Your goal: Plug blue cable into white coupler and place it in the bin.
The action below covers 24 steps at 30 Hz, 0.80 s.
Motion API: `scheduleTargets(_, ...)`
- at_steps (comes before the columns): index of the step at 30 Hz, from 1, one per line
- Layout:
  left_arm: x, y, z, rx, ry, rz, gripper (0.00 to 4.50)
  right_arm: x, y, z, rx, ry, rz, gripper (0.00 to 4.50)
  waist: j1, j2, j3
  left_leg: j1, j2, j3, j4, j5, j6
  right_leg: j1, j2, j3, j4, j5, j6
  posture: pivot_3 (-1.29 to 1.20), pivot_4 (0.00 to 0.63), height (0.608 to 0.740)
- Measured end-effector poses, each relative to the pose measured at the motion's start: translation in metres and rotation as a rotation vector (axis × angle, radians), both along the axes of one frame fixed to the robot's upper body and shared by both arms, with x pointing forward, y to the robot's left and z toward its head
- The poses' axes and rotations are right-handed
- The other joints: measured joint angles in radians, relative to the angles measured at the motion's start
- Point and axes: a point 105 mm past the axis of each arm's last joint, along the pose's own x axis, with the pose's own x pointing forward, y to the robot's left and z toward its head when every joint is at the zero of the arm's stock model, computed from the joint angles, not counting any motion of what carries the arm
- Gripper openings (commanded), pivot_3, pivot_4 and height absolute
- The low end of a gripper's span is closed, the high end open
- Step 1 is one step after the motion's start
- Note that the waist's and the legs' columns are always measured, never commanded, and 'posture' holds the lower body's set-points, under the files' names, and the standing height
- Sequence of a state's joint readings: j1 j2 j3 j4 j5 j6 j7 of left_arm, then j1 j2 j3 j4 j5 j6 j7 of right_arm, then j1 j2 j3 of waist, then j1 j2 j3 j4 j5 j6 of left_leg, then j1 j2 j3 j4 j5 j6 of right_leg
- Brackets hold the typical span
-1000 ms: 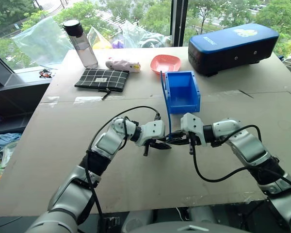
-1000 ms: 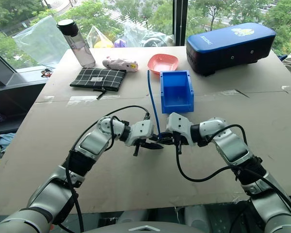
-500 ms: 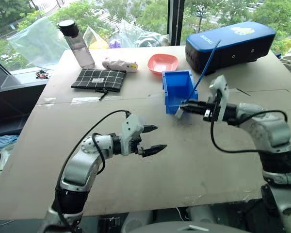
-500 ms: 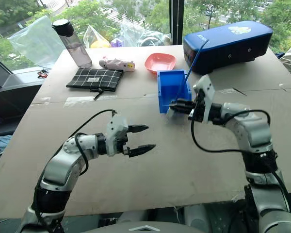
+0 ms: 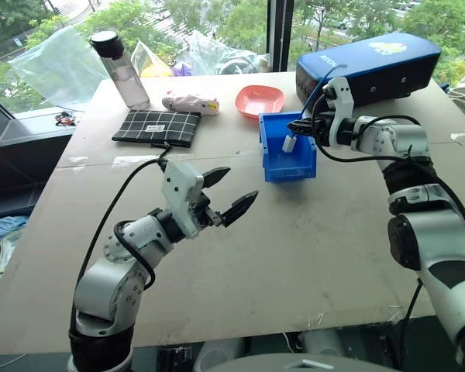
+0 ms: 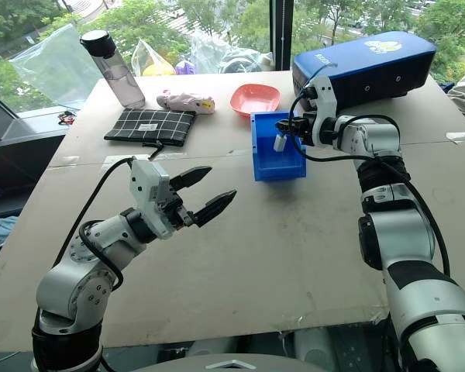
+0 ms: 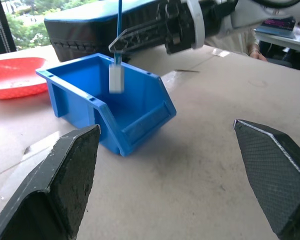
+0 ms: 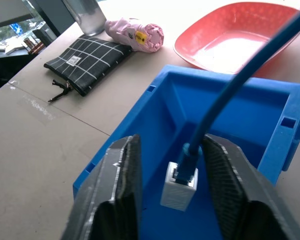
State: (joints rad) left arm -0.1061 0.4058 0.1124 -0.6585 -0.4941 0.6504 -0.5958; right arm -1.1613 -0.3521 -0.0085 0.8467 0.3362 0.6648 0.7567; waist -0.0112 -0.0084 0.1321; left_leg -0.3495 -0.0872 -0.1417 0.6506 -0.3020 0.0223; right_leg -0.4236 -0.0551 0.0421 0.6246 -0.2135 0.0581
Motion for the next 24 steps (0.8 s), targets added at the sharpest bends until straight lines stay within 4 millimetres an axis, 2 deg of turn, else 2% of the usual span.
scheduleTargets(1, 0.001, 0.0, 0.0, -0.002, 0.002, 0.008, 4.35, 0.0, -0.003, 0.001, -0.007, -0.007, -0.004, 3.79, -0.001, 0.0, 0.0, 0.0, 0.0, 0.0, 0.0, 0.0, 0.0, 0.0, 0.0, 0.0, 0.0, 0.0, 0.0, 0.0, 0.15, 0.74)
scheduleTargets(3, 0.001, -0.001, 0.0, -0.009, 0.007, 0.015, 4.35, -0.002, -0.015, 0.008, -0.017, -0.069, -0.006, 4.41, 0.002, 0.0, 0.0, 0.0, 0.0, -0.001, 0.0, 0.0, 0.0, 0.0, 0.0, -0.001, 0.0, 0.0, 0.0, 0.0, 0.15, 0.74)
scheduleTargets(5, 0.0, 0.0, -0.002, -0.01, 0.017, 0.015, 4.35, -0.011, -0.031, 0.013, -0.012, -0.137, 0.0, 4.41, 0.004, 0.0, 0.0, 0.0, 0.0, 0.0, 0.0, 0.0, 0.0, 0.0, 0.0, -0.001, 0.0, 0.0, 0.0, 0.0, 0.15, 0.74)
scheduleTargets(6, -0.002, 0.0, -0.005, -0.007, 0.031, 0.01, 4.35, -0.023, -0.041, 0.012, -0.016, -0.181, 0.026, 4.41, 0.005, 0.0, 0.0, -0.001, 0.0, -0.001, 0.001, 0.0, 0.0, 0.0, 0.0, -0.001, 0.0, 0.0, 0.0, 0.0, 0.15, 0.74)
scheduleTargets(7, -0.003, 0.001, -0.006, -0.006, 0.038, 0.01, 4.35, -0.027, -0.043, 0.011, -0.017, -0.194, 0.037, 4.41, 0.005, 0.0, 0.0, -0.001, 0.0, -0.002, 0.0, 0.0, 0.0, 0.0, 0.0, -0.001, 0.0, 0.0, 0.0, 0.0, 0.15, 0.74)
scheduleTargets(12, -0.019, 0.02, -0.032, 0.06, 0.17, -0.018, 4.35, -0.105, -0.087, -0.017, -0.054, -0.328, 0.113, 4.41, 0.009, 0.003, 0.001, -0.001, 0.001, 0.0, 0.0, 0.0, 0.0, -0.001, 0.0, 0.0, 0.001, 0.0, 0.0, 0.0, 0.15, 0.74)
scheduleTargets(14, -0.024, 0.031, -0.039, 0.084, 0.207, -0.009, 4.35, -0.124, -0.106, -0.02, -0.11, -0.348, 0.088, 4.41, 0.006, 0.004, 0.002, 0.0, 0.001, 0.001, 0.0, 0.0, 0.0, 0.0, 0.0, 0.001, 0.001, 0.0, 0.0, 0.0, 0.15, 0.74)
scheduleTargets(17, -0.037, 0.044, -0.047, 0.123, 0.251, -0.016, 4.35, -0.162, -0.135, -0.035, -0.239, -0.319, 0.099, 4.41, 0.011, 0.005, 0.002, 0.005, 0.002, 0.002, 0.0, -0.003, 0.004, 0.007, 0.0, -0.001, 0.0, -0.001, 0.0, 0.0, 0.15, 0.74)
scheduleTargets(18, -0.043, 0.052, -0.052, 0.132, 0.28, -0.009, 4.35, -0.179, -0.15, -0.046, -0.279, -0.278, 0.086, 4.41, 0.015, 0.005, 0.002, 0.006, 0.002, 0.001, 0.0, -0.003, 0.004, 0.007, 0.0, -0.001, -0.001, -0.001, 0.0, 0.0, 0.15, 0.74)
scheduleTargets(21, -0.059, 0.066, -0.063, 0.149, 0.348, 0.006, 4.35, -0.208, -0.179, -0.065, -0.328, -0.209, 0.031, 4.41, 0.022, 0.005, 0.003, 0.006, 0.002, 0.003, 0.0, -0.003, 0.005, 0.008, 0.0, 0.001, -0.002, -0.001, 0.0, 0.0, 0.15, 0.74)
scheduleTargets(24, -0.07, 0.075, -0.065, 0.157, 0.385, 0.0, 4.35, -0.227, -0.197, -0.067, -0.368, -0.205, 0.001, 4.41, 0.024, 0.005, 0.004, 0.006, 0.002, 0.004, 0.001, -0.004, 0.006, 0.009, 0.0, 0.001, -0.002, -0.001, 0.001, 0.0, 0.15, 0.74)
